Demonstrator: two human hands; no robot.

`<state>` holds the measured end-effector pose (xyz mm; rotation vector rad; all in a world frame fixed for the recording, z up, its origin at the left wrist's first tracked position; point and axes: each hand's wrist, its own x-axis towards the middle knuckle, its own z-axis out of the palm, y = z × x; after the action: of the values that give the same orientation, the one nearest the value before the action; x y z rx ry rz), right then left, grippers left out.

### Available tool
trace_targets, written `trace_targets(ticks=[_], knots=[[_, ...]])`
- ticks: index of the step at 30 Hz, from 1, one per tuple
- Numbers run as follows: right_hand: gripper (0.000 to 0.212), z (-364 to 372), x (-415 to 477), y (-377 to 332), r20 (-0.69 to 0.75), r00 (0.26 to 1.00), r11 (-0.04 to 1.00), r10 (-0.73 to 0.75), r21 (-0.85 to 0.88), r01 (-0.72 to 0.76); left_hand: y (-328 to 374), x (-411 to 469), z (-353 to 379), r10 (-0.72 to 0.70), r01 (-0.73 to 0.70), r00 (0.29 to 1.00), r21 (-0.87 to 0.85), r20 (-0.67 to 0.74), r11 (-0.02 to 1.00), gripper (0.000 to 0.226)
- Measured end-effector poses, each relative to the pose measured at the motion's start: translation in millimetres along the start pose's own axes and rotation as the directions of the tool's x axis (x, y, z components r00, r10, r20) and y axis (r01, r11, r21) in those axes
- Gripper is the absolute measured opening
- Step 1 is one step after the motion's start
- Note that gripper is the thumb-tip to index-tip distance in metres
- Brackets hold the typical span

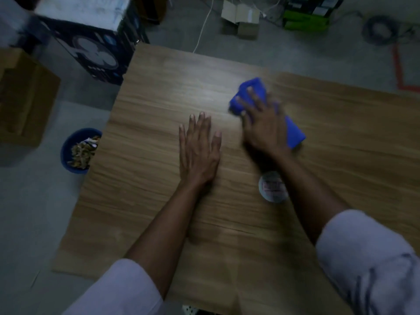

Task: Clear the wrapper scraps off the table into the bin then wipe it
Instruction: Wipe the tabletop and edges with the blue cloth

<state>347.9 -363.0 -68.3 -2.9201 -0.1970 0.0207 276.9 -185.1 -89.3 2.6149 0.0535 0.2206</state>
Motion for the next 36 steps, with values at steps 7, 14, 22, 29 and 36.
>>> trace_targets(ticks=[7, 14, 22, 29, 36], knots=[[0.053, 6, 14, -27, -0.065, 0.975, 0.971, 0.212, 0.123, -0.203, 5, 1, 1, -0.032, 0.035, 0.999, 0.075, -0.035, 0.997, 0.068], [0.052, 10, -21, -20, 0.001, 0.969, 0.967, -0.246, 0.067, 0.246, 6, 3, 6, -0.007, 0.015, 0.995, 0.080, -0.099, 0.997, 0.063], [0.053, -8, 87, -10, -0.053, 0.959, 0.959, 0.277, 0.082, -0.273, 8, 2, 5, -0.034, 0.039, 0.997, 0.078, -0.072, 0.996, 0.068], [0.052, 19, 11, -56, 0.062, 0.744, 0.746, -0.665, 0.044, 0.664, 8, 1, -8, -0.039, 0.039, 0.983, -0.005, -0.177, 0.999, 0.078], [0.048, -24, 62, 31, -0.074, 0.990, 0.989, 0.123, 0.097, -0.115, 13, 0, -5, -0.044, 0.051, 0.997, 0.115, -0.064, 0.992, 0.079]])
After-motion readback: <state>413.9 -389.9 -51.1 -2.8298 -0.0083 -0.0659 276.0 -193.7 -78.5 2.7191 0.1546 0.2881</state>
